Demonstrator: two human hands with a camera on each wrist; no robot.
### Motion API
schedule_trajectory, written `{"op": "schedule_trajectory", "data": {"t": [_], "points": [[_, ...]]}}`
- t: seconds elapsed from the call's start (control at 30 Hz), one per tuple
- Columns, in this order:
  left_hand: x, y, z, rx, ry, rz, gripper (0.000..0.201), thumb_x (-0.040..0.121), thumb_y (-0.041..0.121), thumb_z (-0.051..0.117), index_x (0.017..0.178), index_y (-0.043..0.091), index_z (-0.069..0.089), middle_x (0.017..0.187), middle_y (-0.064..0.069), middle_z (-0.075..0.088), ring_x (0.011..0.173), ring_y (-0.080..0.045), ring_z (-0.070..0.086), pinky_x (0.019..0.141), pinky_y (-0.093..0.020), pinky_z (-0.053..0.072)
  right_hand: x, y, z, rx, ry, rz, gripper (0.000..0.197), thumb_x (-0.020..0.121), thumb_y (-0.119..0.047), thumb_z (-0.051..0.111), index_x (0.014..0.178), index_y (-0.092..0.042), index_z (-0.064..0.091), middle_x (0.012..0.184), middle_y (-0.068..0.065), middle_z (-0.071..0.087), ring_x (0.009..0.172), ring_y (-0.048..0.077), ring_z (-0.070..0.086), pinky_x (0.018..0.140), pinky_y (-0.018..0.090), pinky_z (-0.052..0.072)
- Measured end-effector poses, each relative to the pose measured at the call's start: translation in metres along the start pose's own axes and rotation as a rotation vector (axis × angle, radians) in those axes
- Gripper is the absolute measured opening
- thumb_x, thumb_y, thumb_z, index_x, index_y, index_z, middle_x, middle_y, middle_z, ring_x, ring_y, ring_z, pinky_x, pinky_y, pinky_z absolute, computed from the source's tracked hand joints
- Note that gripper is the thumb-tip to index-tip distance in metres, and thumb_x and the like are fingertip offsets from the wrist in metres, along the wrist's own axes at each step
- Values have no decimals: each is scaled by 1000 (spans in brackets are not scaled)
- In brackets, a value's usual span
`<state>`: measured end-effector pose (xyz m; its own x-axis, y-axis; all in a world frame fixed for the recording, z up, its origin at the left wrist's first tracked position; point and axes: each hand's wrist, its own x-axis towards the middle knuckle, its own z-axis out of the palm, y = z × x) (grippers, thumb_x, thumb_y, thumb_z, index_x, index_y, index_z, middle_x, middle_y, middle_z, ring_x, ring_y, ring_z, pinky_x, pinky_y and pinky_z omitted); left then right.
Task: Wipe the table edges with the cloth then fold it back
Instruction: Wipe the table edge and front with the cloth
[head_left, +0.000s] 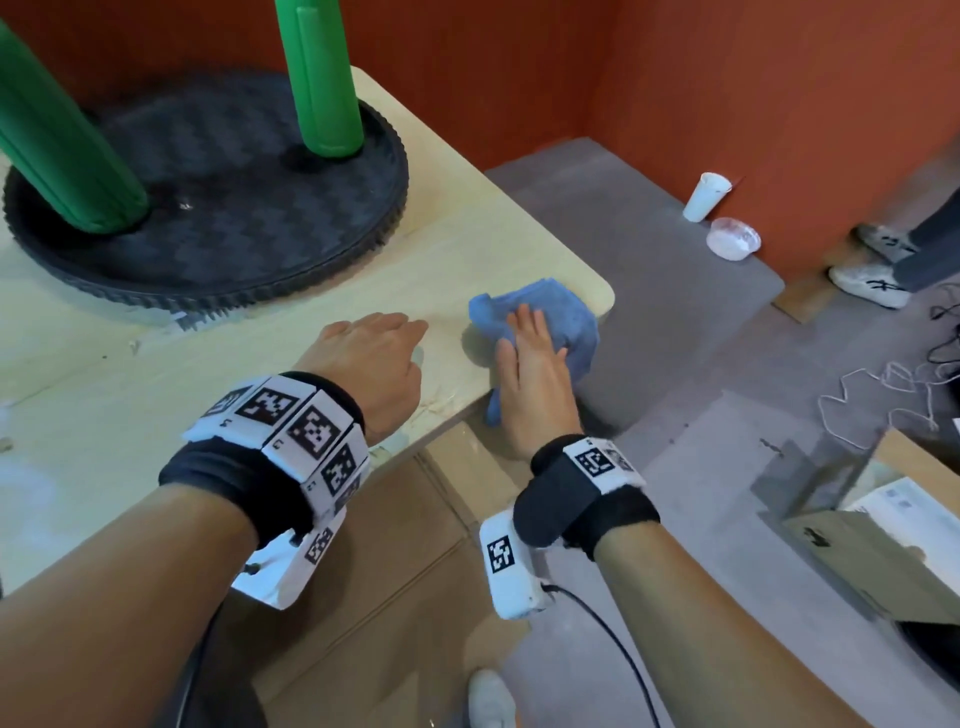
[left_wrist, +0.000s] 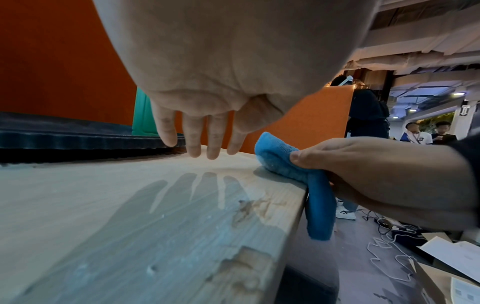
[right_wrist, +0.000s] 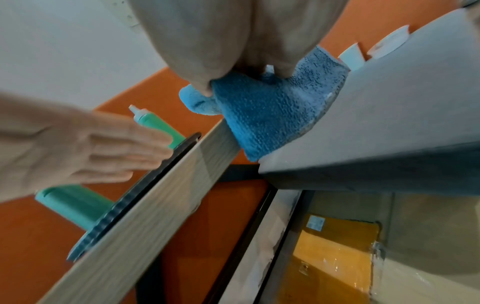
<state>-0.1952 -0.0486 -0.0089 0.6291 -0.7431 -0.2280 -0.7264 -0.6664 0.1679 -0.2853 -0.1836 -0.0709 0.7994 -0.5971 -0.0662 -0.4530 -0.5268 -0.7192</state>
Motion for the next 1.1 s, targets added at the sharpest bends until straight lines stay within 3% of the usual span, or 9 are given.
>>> {"op": "schedule_trajectory", "data": {"t": [0.17,0.33,0.47,0.6,0.67,0.8,0.97,1.03,1.1], "points": [[1,9,3,16,-16,7,44,96,18,31,139,15,39,143,-4,44,132,-22,40,111,-38,30,-1,-1,9,6,18,-13,46,103,-20,20,148,-8,20,159,4,15,148,13,3,120,43,-1],[4,15,7,24,-49,5,43,96,18,32,138,14,39,143,-4,43,132,-22,40,111,-39,30,-1,2,-2,-102,-77,-43,45,101,-13,30,145,-3,25,159,9,13,148,21,2,118,48,10],[8,11,7,28,-54,6,45,96,18,31,141,15,36,144,-3,42,133,-21,39,112,-39,30,25,10,-26,-33,46,86,45,102,-19,22,145,-4,25,156,12,21,145,28,13,116,44,14],[12,9,9,15,-56,-8,45,96,20,31,140,15,37,144,-3,42,133,-21,39,111,-39,30,4,3,4,-204,-71,-71,44,100,-12,29,143,-5,30,157,11,17,147,24,8,115,55,16],[14,10,11,-1,-60,-13,44,97,22,30,140,15,37,145,-3,42,133,-22,39,111,-39,30,0,7,3,-149,-44,-103,45,100,-17,30,144,-6,29,156,11,22,146,27,13,117,53,14],[15,7,12,-5,-41,-10,42,97,24,26,134,15,43,137,-3,49,126,-22,46,107,-40,34,25,13,-13,-76,48,24,45,102,-20,22,144,-4,29,155,10,24,147,20,10,117,45,16],[12,4,15,-18,-32,-7,39,98,25,27,128,13,48,132,-4,52,120,-23,50,103,-40,36,-14,-3,10,-88,-58,-105,43,102,-19,25,143,-6,30,156,6,22,147,16,10,116,40,15],[11,0,17,-19,-46,-5,40,99,26,26,128,13,49,133,-4,51,122,-23,48,103,-39,35,-14,-2,5,-33,-58,-76,44,103,-22,25,145,-10,30,158,3,20,147,13,8,118,34,12],[8,-8,18,-6,-82,0,40,98,27,24,124,14,52,129,-2,50,121,-23,49,101,-39,35,-10,-6,5,-17,-18,-40,44,102,-22,24,143,-9,33,157,4,22,147,15,10,119,36,13]]}}
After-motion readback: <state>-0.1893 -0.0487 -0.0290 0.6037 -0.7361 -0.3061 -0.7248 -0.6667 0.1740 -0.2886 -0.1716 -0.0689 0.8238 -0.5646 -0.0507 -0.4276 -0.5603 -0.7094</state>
